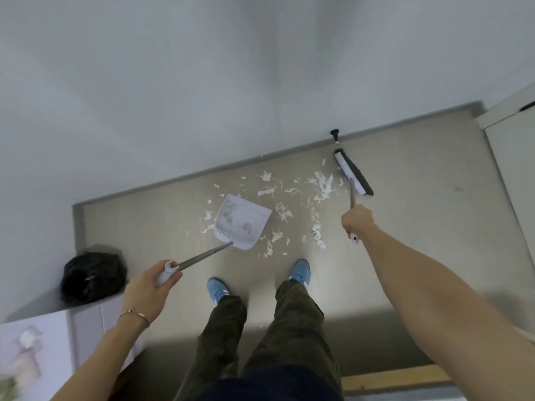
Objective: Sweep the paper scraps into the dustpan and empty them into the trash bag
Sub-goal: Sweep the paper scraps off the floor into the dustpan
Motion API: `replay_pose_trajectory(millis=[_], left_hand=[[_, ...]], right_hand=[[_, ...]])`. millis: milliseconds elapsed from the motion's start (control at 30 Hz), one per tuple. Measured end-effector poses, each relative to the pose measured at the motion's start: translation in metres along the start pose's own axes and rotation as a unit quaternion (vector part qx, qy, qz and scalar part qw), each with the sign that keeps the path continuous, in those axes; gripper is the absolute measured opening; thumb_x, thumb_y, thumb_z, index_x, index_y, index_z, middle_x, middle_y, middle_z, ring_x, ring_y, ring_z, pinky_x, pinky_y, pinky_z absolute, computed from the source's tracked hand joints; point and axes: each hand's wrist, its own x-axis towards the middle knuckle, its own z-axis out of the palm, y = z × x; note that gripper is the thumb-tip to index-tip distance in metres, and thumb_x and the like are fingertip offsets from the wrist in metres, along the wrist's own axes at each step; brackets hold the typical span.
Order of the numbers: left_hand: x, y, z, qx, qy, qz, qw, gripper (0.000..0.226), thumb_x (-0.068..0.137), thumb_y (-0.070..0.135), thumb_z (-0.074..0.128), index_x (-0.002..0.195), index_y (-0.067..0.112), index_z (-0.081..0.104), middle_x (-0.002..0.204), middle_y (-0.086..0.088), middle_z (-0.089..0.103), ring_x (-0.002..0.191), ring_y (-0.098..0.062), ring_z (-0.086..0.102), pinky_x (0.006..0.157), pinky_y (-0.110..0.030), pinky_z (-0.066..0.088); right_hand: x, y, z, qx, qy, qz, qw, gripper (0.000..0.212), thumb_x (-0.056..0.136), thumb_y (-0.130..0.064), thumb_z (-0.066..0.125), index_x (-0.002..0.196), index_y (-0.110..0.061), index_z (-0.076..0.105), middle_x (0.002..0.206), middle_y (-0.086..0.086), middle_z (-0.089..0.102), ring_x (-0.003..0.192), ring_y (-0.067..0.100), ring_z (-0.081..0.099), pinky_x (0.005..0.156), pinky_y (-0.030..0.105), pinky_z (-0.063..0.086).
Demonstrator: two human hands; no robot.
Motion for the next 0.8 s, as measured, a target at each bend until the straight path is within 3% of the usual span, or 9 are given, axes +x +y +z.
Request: replay_pose_trajectory(millis=[67, 133, 200, 333, 567, 667, 800], left_hand=[[0.001, -0.004, -0.002, 0.007, -0.002, 0.002, 1.000, 0.011, 0.088, 0.025, 0.064, 0.096, 0.018, 0.066, 0.069, -0.005, 0.063, 0.063, -0.024, 0.059, 0.062, -0.033, 0.049], [0.000, -0.008, -0.003, 0.006, -0.005, 0.003, 1.000, 0.010, 0.088, 0.025, 0.064, 0.096, 0.018, 0.066, 0.068, -0.006, 0.063, 0.063, -0.025, 0.060, 0.064, -0.037, 0.051], [-0.002, -0.010, -0.004, 0.005, -0.008, 0.014, 1.000, 0.009, 0.088, 0.024, 0.064, 0.095, 0.018, 0.065, 0.067, -0.005, 0.063, 0.062, -0.025, 0.060, 0.062, -0.034, 0.049], [0.000, -0.021, -0.005, -0.004, -0.013, 0.024, 1.000, 0.009, 0.089, 0.024, 0.063, 0.095, 0.018, 0.064, 0.069, -0.005, 0.063, 0.063, -0.024, 0.060, 0.063, -0.034, 0.050], [0.008, -0.041, -0.011, -0.010, -0.017, 0.026, 0.999, 0.008, 0.088, 0.026, 0.064, 0.093, 0.021, 0.065, 0.070, -0.006, 0.064, 0.063, -0.026, 0.058, 0.063, -0.039, 0.050], [0.007, -0.047, -0.016, -0.012, -0.017, 0.023, 1.000, 0.008, 0.088, 0.026, 0.064, 0.093, 0.020, 0.065, 0.071, -0.006, 0.064, 0.064, -0.025, 0.058, 0.065, -0.040, 0.051], [-0.003, -0.053, -0.025, -0.025, -0.011, 0.014, 1.000, 0.006, 0.089, 0.026, 0.063, 0.090, 0.020, 0.064, 0.070, -0.007, 0.065, 0.065, -0.025, 0.059, 0.064, -0.039, 0.049]], right_hand=[[-0.012, 0.004, 0.009, -0.004, -0.003, -0.001, 1.000, 0.016, 0.091, -0.001, 0.048, 0.084, 0.005, 0.061, 0.079, 0.013, 0.063, 0.088, 0.031, 0.067, 0.060, 0.028, 0.049], [-0.023, 0.010, 0.025, 0.003, 0.002, -0.006, 1.000, 0.025, 0.091, -0.004, 0.048, 0.110, 0.008, 0.061, 0.105, 0.020, 0.068, 0.098, 0.032, 0.068, 0.072, 0.032, 0.054], [-0.041, 0.016, 0.041, 0.004, -0.008, -0.010, 1.000, 0.030, 0.091, -0.005, 0.049, 0.117, 0.007, 0.058, 0.112, 0.022, 0.066, 0.097, 0.034, 0.069, 0.075, 0.035, 0.057], [-0.080, 0.022, 0.076, -0.005, -0.036, -0.009, 0.999, 0.029, 0.092, -0.012, 0.050, 0.116, 0.003, 0.058, 0.103, 0.018, 0.067, 0.088, 0.031, 0.070, 0.071, 0.033, 0.058], [-0.115, 0.043, 0.087, 0.038, 0.017, 0.023, 0.999, 0.023, 0.093, -0.019, 0.048, 0.105, -0.002, 0.058, 0.097, 0.018, 0.068, 0.070, 0.031, 0.070, 0.070, 0.036, 0.060], [-0.101, 0.034, 0.075, 0.063, 0.042, 0.016, 0.997, 0.013, 0.092, -0.013, 0.046, 0.095, -0.002, 0.052, 0.092, 0.019, 0.066, 0.054, 0.028, 0.064, 0.058, 0.033, 0.058], [-0.063, -0.010, 0.045, 0.091, 0.032, -0.010, 0.995, 0.008, 0.091, -0.010, 0.046, 0.088, -0.005, 0.051, 0.090, 0.019, 0.063, 0.066, 0.029, 0.058, 0.047, 0.026, 0.041]])
